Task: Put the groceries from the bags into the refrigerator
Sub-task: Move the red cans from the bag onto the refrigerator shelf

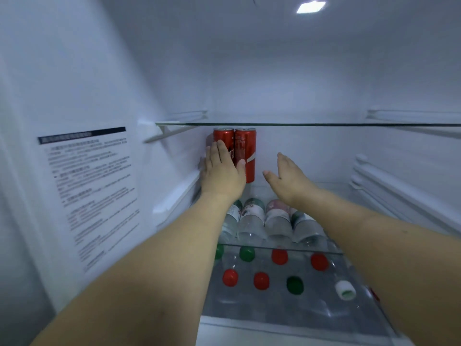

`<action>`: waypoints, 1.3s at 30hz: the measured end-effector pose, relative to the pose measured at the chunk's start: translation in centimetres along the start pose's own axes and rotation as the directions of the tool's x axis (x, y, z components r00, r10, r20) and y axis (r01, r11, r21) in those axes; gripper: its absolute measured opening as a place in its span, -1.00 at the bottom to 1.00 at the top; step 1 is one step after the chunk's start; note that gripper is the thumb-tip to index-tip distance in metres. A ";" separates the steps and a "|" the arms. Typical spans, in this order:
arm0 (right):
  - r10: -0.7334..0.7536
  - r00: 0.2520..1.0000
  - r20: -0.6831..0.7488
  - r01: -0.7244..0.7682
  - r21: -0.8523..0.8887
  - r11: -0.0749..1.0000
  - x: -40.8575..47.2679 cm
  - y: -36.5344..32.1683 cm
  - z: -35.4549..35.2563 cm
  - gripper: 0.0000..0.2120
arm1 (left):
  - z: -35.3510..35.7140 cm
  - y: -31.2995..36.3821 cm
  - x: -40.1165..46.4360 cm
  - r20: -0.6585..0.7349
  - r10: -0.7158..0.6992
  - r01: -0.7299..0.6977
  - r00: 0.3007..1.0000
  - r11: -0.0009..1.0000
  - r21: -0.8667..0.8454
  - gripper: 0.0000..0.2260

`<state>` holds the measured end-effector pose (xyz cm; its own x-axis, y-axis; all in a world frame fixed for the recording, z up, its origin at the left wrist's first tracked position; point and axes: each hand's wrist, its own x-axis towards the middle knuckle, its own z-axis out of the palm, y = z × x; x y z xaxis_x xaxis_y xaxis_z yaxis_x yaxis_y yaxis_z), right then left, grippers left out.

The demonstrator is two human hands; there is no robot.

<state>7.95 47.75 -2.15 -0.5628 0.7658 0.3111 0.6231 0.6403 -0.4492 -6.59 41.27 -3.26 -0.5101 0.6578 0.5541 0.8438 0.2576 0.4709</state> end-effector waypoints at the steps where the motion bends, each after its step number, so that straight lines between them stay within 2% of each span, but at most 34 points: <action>1: 0.004 1.000 0.017 -0.004 -0.023 1.000 -1.0 -0.2 -0.5 -0.34 | -0.5 0.1 -0.9 0.028 0.032 -0.033 0.999 0.998 0.047 -0.35; 6: 0.002 0.990 0.144 0.029 -0.214 0.976 -7.3 -0.7 -2.9 -0.35 | -4.0 1.3 -5.8 0.164 0.174 -0.207 0.971 0.955 0.214 -0.38; 10: 0.004 0.966 0.260 0.086 -0.333 0.939 -12.7 -1.5 -5.4 -0.33 | -7.6 3.0 -9.4 0.328 0.160 -0.261 0.931 0.921 0.290 -0.36; 15: 0.129 0.927 0.352 0.007 -0.359 0.933 -19.2 -2.8 -8.3 -0.31 | -12.9 3.5 -15.5 0.355 0.209 -0.317 0.911 0.906 0.280 -0.36; 21: 0.223 0.877 0.426 0.024 -0.502 0.865 -23.8 -4.5 -7.9 -0.27 | -17.0 1.0 -21.1 0.374 0.124 -0.269 0.919 0.891 0.366 -0.37; 30: 0.131 0.890 0.436 0.090 -0.450 0.888 -26.8 -8.9 -5.7 -0.28 | -19.7 0.5 -24.7 0.383 0.106 -0.245 0.918 0.909 0.337 -0.40; 39: 0.081 0.866 0.493 0.133 -0.384 0.914 -27.1 -11.8 -3.9 -0.31 | -20.3 -1.1 -24.9 0.437 0.127 -0.281 0.891 0.909 0.309 -0.41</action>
<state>17.99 19.68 -1.98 -0.7047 0.6864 -0.1796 0.7032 0.7094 -0.0478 1.77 10.24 -3.60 -0.2746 0.9276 0.2533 0.9615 0.2682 0.0603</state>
